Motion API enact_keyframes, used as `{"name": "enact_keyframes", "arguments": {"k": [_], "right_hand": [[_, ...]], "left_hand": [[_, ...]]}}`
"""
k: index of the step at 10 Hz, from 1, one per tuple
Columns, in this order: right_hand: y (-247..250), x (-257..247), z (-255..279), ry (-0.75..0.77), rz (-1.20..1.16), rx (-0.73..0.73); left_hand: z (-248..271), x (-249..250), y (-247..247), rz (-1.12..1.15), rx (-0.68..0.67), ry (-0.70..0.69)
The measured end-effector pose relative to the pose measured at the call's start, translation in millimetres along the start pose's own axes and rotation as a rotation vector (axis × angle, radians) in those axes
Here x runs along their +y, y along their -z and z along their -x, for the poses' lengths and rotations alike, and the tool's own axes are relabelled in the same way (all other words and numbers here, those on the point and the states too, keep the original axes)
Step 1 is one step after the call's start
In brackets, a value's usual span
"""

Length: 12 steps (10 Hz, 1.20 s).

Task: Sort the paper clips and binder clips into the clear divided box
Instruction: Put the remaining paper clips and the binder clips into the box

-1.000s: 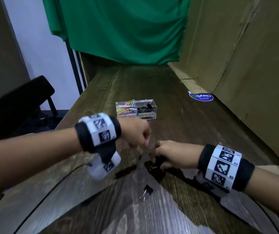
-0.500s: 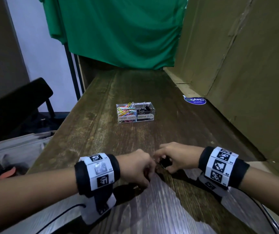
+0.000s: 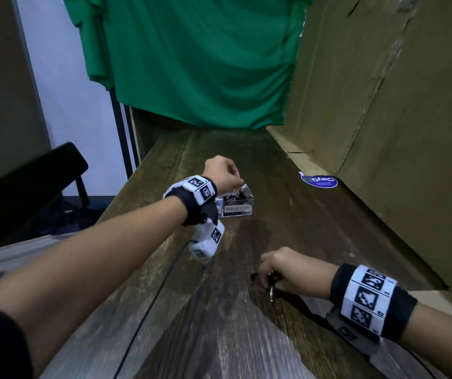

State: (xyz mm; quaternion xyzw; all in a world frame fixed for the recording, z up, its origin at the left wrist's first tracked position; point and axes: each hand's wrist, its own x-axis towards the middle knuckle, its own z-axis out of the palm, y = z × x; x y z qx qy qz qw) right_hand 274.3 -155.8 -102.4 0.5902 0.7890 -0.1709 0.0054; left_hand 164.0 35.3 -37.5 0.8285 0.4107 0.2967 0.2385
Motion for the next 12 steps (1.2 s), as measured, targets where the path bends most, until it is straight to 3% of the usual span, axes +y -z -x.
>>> {"name": "enact_keyframes", "arguments": {"k": [2, 4, 5, 9, 11, 12], "right_hand": [[34, 29, -30, -0.123, -0.158, 0.126], [89, 62, -88, -0.249, -0.285, 0.440], [107, 65, -119, -0.307, -0.248, 0.527], [104, 53, -193, -0.358, -0.070, 0.363], [105, 42, -182, -0.312, -0.058, 0.311], [110, 37, -165, -0.329, -0.116, 0.355]], "left_hand": [[-42, -10, -22, -0.064, 0.015, 0.054], [-45, -23, -29, -0.171, -0.160, 0.076], [-43, -29, -20, -0.165, -0.176, 0.046], [-14, -62, 35, -0.263, -0.217, -0.029], [22, -73, 64, -0.278, -0.248, -0.037], [63, -68, 77, -0.262, -0.259, -0.070]]}}
